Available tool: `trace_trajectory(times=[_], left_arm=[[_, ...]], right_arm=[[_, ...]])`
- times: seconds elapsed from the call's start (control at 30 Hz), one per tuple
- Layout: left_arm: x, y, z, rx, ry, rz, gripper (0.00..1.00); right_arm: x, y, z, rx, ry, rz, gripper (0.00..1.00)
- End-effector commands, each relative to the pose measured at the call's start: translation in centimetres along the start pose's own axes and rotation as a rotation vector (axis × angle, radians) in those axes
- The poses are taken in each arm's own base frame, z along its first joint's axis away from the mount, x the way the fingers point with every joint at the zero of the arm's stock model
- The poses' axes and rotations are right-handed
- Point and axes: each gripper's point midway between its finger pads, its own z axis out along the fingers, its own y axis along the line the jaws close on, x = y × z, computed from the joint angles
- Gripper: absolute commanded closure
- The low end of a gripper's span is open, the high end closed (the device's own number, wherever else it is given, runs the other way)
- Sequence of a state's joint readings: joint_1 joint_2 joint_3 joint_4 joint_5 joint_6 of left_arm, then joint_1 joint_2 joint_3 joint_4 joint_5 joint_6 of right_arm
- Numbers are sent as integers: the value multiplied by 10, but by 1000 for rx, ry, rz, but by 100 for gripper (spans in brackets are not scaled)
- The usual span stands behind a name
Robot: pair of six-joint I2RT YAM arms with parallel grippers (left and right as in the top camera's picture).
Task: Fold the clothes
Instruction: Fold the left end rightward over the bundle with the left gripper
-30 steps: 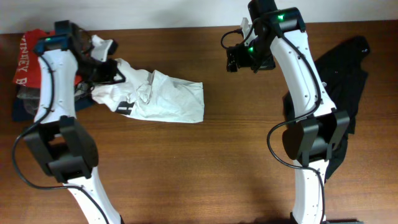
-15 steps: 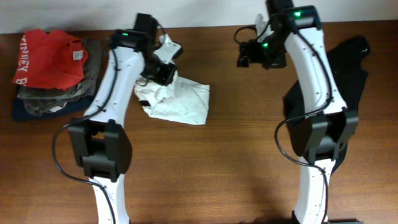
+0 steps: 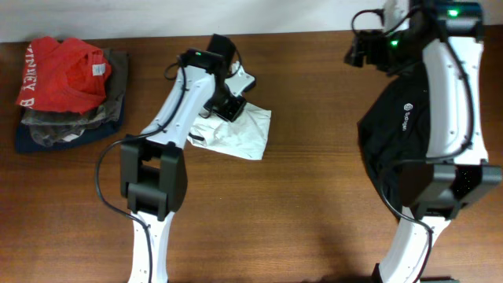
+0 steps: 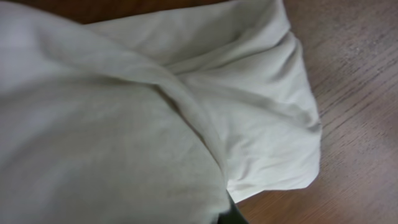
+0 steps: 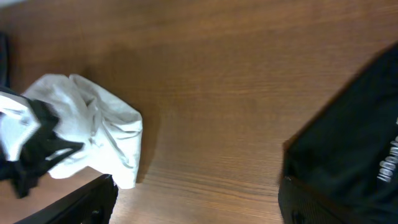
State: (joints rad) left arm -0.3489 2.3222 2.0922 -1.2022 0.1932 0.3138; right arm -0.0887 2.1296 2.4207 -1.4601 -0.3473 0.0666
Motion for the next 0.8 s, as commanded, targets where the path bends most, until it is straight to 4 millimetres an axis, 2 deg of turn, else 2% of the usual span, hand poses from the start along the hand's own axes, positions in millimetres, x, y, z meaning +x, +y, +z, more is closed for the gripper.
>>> trace_trajectory(times=[0.0,0.17,0.2,0.23,0.27,0.3,0.53,0.6,0.63,0.77], left_arm=[[-11,-17,1,1,-17,37,99],[-17,-38,8,9,-12,83,98],[-17,-43,11,12,-7,93,87],[-17,-47,12,13,-4,99,54],[-18,-50,15,13,-1,106,7],[-18,-52,15,10,-1,113,1],[-29,-59,11,7,-32,89,1],[-36,-59,1,3,-56,65,1],[-43,-62,-10,13,-83,71,1],[-56,-76,-31,49,-133,91,1]], right_arm=[[-3,-1,-18,-14,-37,-3,12],[-3,-7,-20,-14,-39,11,12],[-3,-7,-20,-14,-39,11,12],[-3,-7,-20,-14,-39,11,12],[-3,-7,-20,-14,-39,11,12],[-3,-7,-20,-14,-39,11,12],[-4,-7,-20,-14,-42,10,12],[-4,-7,-20,-14,-43,10,12],[-5,-9,-21,-12,-48,13,12],[-8,-18,-24,-5,-61,29,12]])
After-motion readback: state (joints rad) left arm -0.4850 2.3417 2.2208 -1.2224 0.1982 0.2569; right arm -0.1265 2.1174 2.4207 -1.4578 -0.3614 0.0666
